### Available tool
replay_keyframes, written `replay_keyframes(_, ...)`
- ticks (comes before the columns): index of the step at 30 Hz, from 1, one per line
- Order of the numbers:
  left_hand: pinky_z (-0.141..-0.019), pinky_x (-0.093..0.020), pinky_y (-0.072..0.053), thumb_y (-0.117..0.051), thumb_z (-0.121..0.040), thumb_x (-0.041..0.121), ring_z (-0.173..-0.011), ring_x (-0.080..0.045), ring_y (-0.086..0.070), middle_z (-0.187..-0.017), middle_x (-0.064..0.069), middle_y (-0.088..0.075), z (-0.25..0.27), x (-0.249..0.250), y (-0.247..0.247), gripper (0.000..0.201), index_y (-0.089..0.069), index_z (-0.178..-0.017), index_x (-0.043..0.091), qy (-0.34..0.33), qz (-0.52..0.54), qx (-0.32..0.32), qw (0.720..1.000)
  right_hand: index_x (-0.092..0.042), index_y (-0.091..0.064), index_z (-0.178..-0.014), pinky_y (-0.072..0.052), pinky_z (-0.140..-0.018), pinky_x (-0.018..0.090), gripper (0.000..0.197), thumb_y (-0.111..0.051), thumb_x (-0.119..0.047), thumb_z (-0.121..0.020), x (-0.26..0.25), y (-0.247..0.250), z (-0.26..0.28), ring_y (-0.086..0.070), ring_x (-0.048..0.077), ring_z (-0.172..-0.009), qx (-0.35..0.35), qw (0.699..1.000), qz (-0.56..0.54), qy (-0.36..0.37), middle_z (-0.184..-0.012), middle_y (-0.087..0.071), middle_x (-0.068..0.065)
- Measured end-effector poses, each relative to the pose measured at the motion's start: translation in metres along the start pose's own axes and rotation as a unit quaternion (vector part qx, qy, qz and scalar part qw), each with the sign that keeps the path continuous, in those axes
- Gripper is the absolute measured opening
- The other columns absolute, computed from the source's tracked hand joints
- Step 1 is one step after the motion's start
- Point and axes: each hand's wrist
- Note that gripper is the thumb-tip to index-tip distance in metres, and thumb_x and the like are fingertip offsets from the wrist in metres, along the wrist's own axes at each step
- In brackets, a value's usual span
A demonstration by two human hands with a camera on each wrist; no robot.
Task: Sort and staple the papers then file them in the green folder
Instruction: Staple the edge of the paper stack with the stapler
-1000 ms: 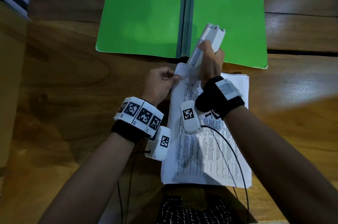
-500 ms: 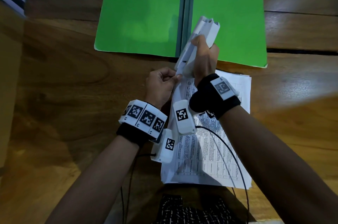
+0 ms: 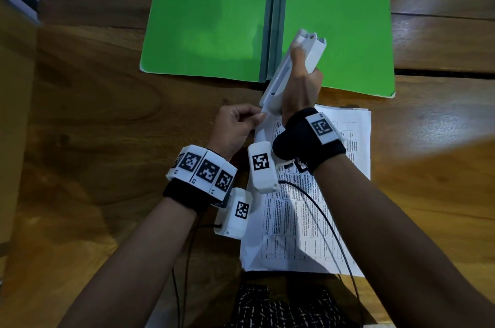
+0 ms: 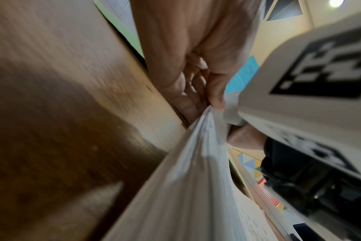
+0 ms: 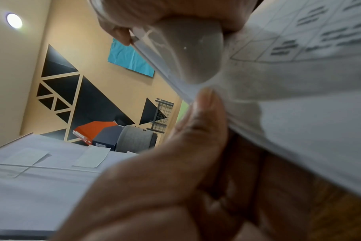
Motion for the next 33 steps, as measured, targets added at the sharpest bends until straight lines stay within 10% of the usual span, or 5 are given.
replay_keyframes(14,-0.059,-0.016,-0.055,-0.054,-0.088,-0.004,-0.068,-0.011,-0.059,-0.075,-0.003,-0.061,-0.001,-0.002,0.002,0.02,-0.061,-0.074,0.008,0.071,-0.048,-0.006,0.996,-0.017,-0.049,-0.068,-0.044,-0.055,0.023,0.027,-0.052,-0.034,-0.089,0.019,0.011,-0.013,-0.051,0.013,-0.062,-0.046,0.998,0.047,-0.013,-0.07,-0.052,0.0)
replay_keyframes(21,-0.077,-0.035,-0.057,-0.058,-0.085,0.002,-0.085,-0.026,-0.065,-0.09,-0.013,-0.068,-0.013,-0.003,-0.009,0.009,-0.064,-0.079,0.007,0.113,-0.115,0.08,0.984,-0.016,-0.053,-0.089,-0.049,-0.085,0.036,0.017,-0.049,-0.032,-0.091,0.0,0.046,-0.03,-0.057,0.025,-0.096,0.0,0.997,-0.056,-0.046,-0.103,-0.058,0.01)
replay_keyframes(25,-0.088,-0.032,-0.052,-0.063,-0.084,0.007,-0.091,-0.021,-0.063,-0.107,-0.014,-0.069,-0.021,0.002,-0.03,0.025,-0.066,-0.107,-0.002,0.096,-0.162,0.109,0.976,-0.006,-0.037,-0.121,-0.047,-0.093,0.044,0.04,-0.051,-0.021,-0.088,-0.014,0.077,-0.044,-0.053,0.026,-0.101,-0.042,0.995,0.061,-0.069,-0.098,-0.052,0.004)
replay_keyframes(31,-0.08,-0.034,-0.05,-0.057,-0.089,0.021,-0.093,-0.028,-0.065,-0.093,-0.014,-0.067,-0.031,0.006,-0.052,0.027,-0.068,-0.105,0.002,0.1,-0.246,0.136,0.954,-0.001,-0.047,-0.115,-0.05,-0.076,0.036,0.063,-0.06,-0.025,-0.058,-0.052,0.136,-0.086,-0.059,0.028,-0.09,-0.008,0.972,0.22,-0.079,-0.096,-0.06,0.012)
replay_keyframes(33,-0.087,-0.036,-0.049,-0.052,-0.093,0.024,-0.105,-0.035,-0.063,-0.108,-0.02,-0.068,-0.031,0.008,-0.06,0.029,-0.067,-0.107,0.003,0.104,-0.247,0.15,0.952,0.0,-0.049,-0.12,-0.054,-0.083,0.041,0.058,-0.062,-0.022,-0.068,-0.065,0.152,-0.102,-0.06,0.033,-0.102,0.0,0.953,0.296,-0.067,-0.11,-0.062,0.019)
Point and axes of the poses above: each hand's wrist, its own z-axis away from the middle knuckle, its own y-axis out of the back of the hand, x = y × z
